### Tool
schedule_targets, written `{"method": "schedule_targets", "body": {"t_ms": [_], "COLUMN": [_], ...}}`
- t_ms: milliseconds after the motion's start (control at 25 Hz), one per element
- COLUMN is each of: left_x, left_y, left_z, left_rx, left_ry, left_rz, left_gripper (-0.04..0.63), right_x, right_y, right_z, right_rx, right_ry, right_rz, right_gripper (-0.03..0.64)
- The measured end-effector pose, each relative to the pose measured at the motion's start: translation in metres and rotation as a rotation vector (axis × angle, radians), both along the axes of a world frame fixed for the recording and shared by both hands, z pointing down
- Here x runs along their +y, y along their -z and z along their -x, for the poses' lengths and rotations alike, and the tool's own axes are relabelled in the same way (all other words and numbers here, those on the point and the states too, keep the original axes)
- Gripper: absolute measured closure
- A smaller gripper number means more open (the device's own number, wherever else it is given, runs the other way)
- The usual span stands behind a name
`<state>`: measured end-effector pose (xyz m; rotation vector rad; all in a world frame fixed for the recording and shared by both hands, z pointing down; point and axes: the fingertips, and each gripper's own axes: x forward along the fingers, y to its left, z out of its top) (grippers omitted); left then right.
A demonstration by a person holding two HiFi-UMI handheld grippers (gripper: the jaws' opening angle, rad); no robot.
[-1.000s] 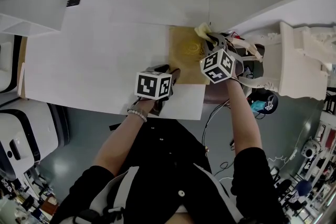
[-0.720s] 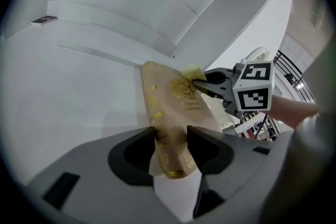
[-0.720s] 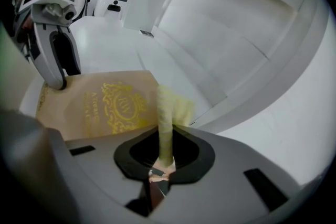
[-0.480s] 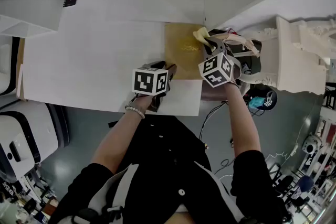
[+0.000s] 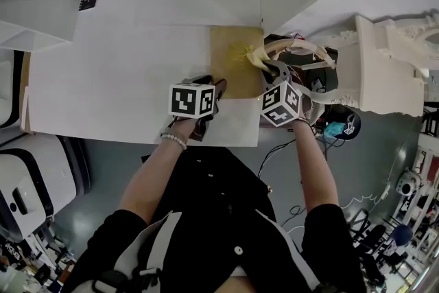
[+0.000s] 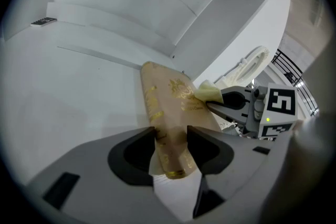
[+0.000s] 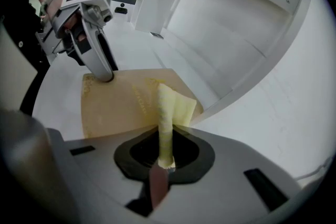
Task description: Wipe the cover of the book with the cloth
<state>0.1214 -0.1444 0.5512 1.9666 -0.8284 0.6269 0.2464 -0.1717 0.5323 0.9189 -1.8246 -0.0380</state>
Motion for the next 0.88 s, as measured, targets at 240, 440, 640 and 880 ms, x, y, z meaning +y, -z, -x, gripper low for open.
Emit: {"method": "schedule_targets", "body": {"t_ms": [240,440,640,880], "left_x": [0.001,0.001,0.0,0.001], "left_y": [0.001,0.001,0.001,0.001], "left_z": [-0.001,0.0,0.002,0.0], "left_rx": [-0.007,-0.009,-0.01,-0.012], "left_ry": [0.002,-0.002,-0.004,-0.003], "left_rz": [-0.013,-0.015,-0.019,-0.021], "left_gripper": [0.4,0.4,0.4,0.4], "right_x": [0.03,0.056,0.08,0.095], "right_y": [0.0,0.0,-0.001,-0.002], "right_z": [0.005,0.011,0.018,0.019], "right_rx": [-0.005,-0.023,-0.024,-0.004], "right_ry": [0.028,0.035,0.062,0.114], "right_rz": [0.021,0.037,0.056,0.119], "right_gripper": [0.584,0.584,0.584,0.584]}}
